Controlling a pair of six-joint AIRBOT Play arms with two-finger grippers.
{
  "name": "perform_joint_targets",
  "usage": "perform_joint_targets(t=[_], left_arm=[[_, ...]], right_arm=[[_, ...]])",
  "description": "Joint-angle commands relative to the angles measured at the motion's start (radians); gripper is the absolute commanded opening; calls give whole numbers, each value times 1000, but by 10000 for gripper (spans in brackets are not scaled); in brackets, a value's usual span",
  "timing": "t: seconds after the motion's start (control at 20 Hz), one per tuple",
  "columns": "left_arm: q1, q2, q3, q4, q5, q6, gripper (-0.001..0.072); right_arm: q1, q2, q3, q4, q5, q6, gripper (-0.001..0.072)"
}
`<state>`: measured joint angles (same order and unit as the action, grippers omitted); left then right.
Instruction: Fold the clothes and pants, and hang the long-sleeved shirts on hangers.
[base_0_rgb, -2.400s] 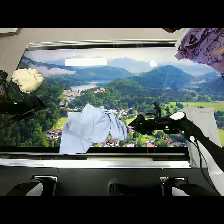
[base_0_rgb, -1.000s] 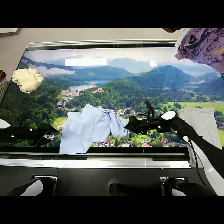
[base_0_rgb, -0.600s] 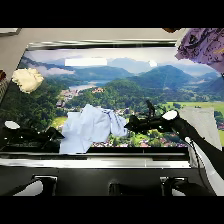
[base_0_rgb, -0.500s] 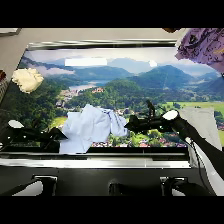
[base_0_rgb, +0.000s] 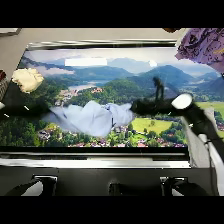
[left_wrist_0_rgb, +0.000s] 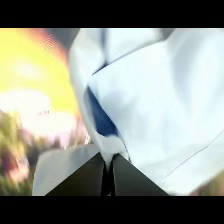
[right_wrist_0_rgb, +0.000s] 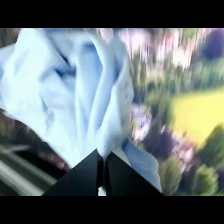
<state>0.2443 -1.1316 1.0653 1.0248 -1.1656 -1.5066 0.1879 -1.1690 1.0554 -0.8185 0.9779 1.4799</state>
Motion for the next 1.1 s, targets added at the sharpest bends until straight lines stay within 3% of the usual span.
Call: perform_joint_targets(t=[0.0, 0.25, 0.5, 0.65, 0.85, 1.05], left_arm=[[-2, 98, 446, 272, 13, -137, 15], [-2, 180, 872, 529, 4, -262, 15], [-2, 335, 905, 641, -47, -365, 16], [-2, 372, 905, 659, -83, -364, 15], [-3, 299, 834, 565, -179, -333, 16], [-3, 159, 605, 362, -233, -288, 16]], right_arm=[[0, 74, 312, -359, 3, 122, 30], [0, 214, 674, -649, 8, 170, 30], [0, 411, 750, -781, 22, 212, 30], [0, 462, 750, -822, 62, 279, 30], [0, 338, 750, -821, 247, 366, 31], [0, 27, 739, -749, 431, 393, 32]])
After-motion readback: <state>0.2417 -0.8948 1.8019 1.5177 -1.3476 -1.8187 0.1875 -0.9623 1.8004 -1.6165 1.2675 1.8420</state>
